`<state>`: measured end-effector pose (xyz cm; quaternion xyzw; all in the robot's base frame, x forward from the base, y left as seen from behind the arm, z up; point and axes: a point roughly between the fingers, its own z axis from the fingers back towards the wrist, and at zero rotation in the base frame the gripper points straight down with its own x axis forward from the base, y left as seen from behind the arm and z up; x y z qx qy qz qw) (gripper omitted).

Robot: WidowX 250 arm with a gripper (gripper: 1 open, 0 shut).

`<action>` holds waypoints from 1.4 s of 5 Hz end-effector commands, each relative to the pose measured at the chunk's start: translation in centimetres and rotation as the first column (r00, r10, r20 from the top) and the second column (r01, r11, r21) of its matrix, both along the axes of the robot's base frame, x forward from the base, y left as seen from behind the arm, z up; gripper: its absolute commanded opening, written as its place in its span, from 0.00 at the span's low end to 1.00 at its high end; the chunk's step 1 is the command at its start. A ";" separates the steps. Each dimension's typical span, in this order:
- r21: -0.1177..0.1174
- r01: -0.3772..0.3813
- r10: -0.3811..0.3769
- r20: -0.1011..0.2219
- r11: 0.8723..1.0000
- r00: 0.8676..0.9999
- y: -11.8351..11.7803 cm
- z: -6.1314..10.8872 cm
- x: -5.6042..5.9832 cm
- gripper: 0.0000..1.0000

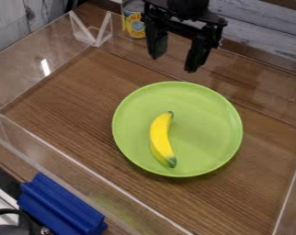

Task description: Remove the banana from inside the green plate and put it on the table

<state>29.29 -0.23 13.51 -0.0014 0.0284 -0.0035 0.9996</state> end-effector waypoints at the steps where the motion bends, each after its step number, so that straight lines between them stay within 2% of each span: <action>1: -0.003 -0.035 0.035 0.003 0.999 0.999 -0.4 -0.6 -1.0 1.00; 2: -0.014 -0.095 0.096 0.043 0.995 0.994 -1.1 -1.4 -2.8 1.00; 3: -0.031 -0.141 0.143 0.077 0.989 0.987 -1.3 -2.9 -3.8 1.00; 5: -0.047 -0.162 0.167 0.109 0.986 0.980 -1.6 -5.5 -4.3 1.00; 7: -0.057 -0.187 0.192 0.113 0.981 0.975 -2.1 -7.2 -4.6 1.00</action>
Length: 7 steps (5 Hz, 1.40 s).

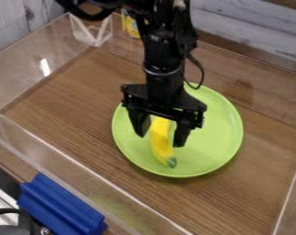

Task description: Remove the banana from inside the green plate and put it on the table

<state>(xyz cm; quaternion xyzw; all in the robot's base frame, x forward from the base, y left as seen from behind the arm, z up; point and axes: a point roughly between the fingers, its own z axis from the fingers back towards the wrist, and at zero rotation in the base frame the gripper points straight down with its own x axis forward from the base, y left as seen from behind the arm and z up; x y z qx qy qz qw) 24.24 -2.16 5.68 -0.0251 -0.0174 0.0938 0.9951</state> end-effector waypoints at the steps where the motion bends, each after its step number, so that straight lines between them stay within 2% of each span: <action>1: -0.001 0.001 -0.001 0.028 1.000 1.000 -0.4 0.3 0.4 1.00; 7: 0.005 -0.026 0.025 0.021 1.000 0.999 -0.6 -0.6 0.5 1.00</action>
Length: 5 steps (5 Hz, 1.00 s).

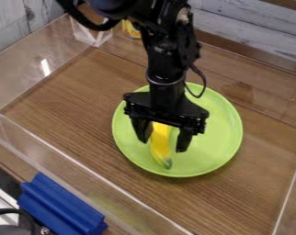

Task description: Remove the banana from inside the green plate and put it on the table

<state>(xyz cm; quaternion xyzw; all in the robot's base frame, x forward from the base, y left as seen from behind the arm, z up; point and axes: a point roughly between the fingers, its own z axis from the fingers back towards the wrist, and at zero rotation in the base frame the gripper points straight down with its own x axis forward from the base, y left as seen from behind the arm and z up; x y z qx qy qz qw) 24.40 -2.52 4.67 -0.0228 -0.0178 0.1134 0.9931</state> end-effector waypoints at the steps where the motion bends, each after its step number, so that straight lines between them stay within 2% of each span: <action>1: 0.003 0.009 -0.010 0.020 1.000 1.000 -0.3 0.3 0.3 1.00; 5: 0.006 -0.010 0.010 0.015 1.000 1.000 -0.1 0.1 0.5 1.00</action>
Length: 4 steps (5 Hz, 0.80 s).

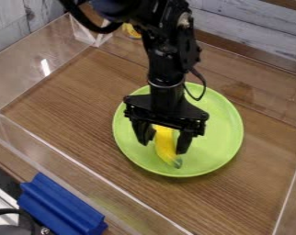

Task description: Remove the banana from inside the green plate and put it on the table

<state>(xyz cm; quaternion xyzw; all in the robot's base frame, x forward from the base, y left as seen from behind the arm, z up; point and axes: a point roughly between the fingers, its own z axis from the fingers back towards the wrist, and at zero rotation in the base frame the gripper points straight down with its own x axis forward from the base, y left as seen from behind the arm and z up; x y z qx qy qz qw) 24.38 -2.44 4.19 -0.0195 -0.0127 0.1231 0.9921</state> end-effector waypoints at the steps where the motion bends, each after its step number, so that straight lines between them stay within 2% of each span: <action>1: 0.002 0.005 -0.005 0.025 1.000 1.000 -0.1 0.6 0.6 1.00; 2: 0.002 0.007 -0.007 0.023 1.000 1.000 -0.1 0.5 0.6 0.00; 4: 0.010 0.016 -0.016 0.007 1.000 1.000 -0.1 0.9 0.6 0.00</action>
